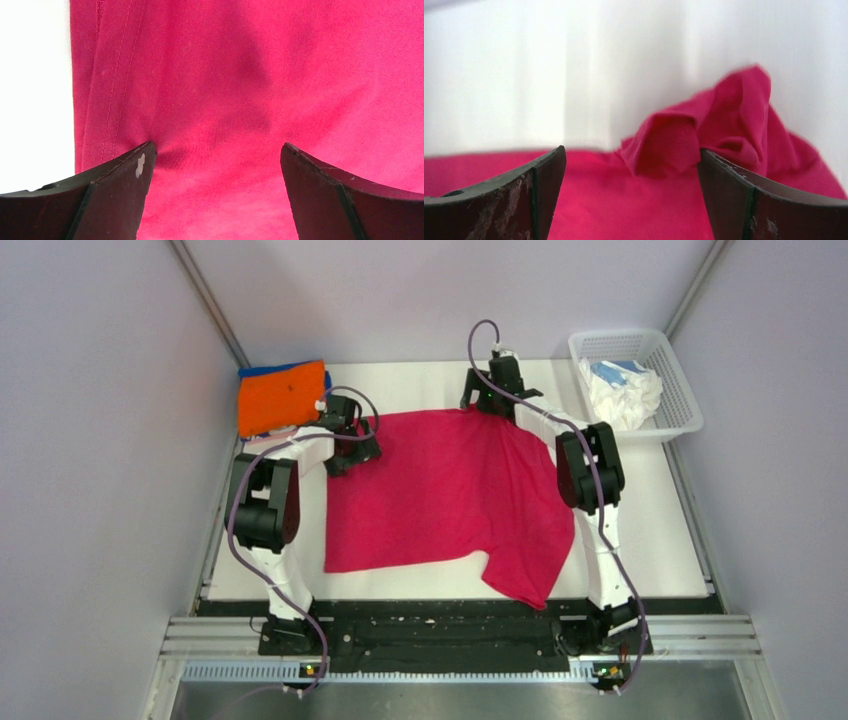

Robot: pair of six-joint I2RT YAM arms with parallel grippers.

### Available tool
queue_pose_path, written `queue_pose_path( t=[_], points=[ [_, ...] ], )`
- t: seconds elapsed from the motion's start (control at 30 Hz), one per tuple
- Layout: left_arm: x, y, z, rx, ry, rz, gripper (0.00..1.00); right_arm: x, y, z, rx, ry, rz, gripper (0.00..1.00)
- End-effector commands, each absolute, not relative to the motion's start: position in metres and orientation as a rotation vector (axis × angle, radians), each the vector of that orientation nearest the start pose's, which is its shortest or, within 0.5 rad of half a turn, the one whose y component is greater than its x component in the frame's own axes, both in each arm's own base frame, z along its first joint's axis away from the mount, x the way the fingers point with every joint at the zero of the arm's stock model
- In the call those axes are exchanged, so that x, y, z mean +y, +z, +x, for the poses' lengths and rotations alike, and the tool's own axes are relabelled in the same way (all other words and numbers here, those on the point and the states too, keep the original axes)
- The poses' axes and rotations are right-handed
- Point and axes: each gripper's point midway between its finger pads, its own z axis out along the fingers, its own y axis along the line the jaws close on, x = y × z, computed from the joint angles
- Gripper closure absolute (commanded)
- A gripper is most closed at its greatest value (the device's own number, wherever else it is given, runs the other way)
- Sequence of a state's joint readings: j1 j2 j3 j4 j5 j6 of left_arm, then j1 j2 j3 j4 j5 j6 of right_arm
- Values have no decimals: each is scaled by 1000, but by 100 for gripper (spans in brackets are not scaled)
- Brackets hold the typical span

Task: Fold and stack the t-shirts
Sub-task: Flatten out the tshirt

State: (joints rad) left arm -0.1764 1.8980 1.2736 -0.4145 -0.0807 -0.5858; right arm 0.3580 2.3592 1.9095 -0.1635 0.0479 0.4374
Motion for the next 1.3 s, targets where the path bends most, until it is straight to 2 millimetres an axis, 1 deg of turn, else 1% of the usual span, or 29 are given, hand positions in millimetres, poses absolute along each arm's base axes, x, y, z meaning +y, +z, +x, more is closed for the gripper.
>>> queue_pose_path(
  t=[0.0, 0.07, 0.1, 0.17, 0.23, 0.27, 0.33, 0.43, 0.5, 0.57, 0.6, 0.67, 0.73, 0.8, 0.83, 0.9, 1.0, 1.07, 1.1, 1.13, 1.17, 1.27],
  points=[
    [-79, 35, 421, 2554, -145, -582, 1, 243, 148, 633, 2008, 435, 180, 1],
    [-78, 38, 421, 2547, -143, -579, 1, 256, 171, 644, 1923, 503, 141, 1],
    [-78, 38, 420, 2544, -139, -578, 1, 263, 179, 647, 1894, 544, 114, 1],
    [-76, 40, 419, 2539, -132, -579, 1, 275, 181, 650, 1889, 605, 63, 1],
    [-74, 43, 417, 2530, -120, -579, 1, 276, 177, 646, 1916, 604, 10, 1],
    [-73, 45, 417, 2526, -116, -578, 1, 272, 175, 642, 1932, 576, -10, 1],
    [-72, 50, 417, 2516, -119, -570, 1, 256, 170, 633, 1966, 504, -34, 1],
    [-76, 58, 419, 2502, -149, -555, 1, 213, 163, 615, 2014, 437, 53, 1],
    [-79, 62, 423, 2492, -175, -539, 1, 179, 153, 601, 2056, 422, 146, 3],
    [-78, 63, 425, 2493, -166, -541, 1, 148, 140, 585, 2099, 422, 220, 5],
    [-78, 60, 424, 2501, -160, -541, 1, 132, 122, 574, 2134, 429, 260, 5],
    [-77, 54, 420, 2517, -152, -548, 1, 118, 106, 557, 2164, 464, 299, 5],
    [-75, 44, 412, 2542, -139, -558, 1, 115, 89, 544, 2199, 500, 312, 4],
    [-72, 34, 405, 2568, -118, -575, 1, 118, 77, 536, 2232, 525, 305, 3],
    [-70, 30, 401, 2578, -109, -589, 1, 120, 72, 532, 2245, 539, 299, 2],
    [-66, 26, 393, 2591, -100, -615, 1, 121, 70, 534, 2231, 544, 300, 1],
    [-58, 21, 381, 2598, -112, -653, 1, 114, 57, 528, 2261, 499, 330, 1],
    [-52, 19, 373, 2597, -104, -676, 1, 109, 48, 521, 2285, 472, 346, 1],
    [-49, 19, 369, 2597, -99, -687, 1, 109, 43, 516, 2301, 469, 350, 1],
    [-45, 16, 359, 2608, -78, -702, 1, 113, 34, 497, 2337, 509, 365, 1],
    [-45, 15, 355, 2614, -75, -708, 1, 114, 31, 488, 2348, 526, 378, 1],
    [-45, 16, 343, 2630, -81, -716, 1, 106, 32, 457, 2352, 486, 466, 1]
  ],
)
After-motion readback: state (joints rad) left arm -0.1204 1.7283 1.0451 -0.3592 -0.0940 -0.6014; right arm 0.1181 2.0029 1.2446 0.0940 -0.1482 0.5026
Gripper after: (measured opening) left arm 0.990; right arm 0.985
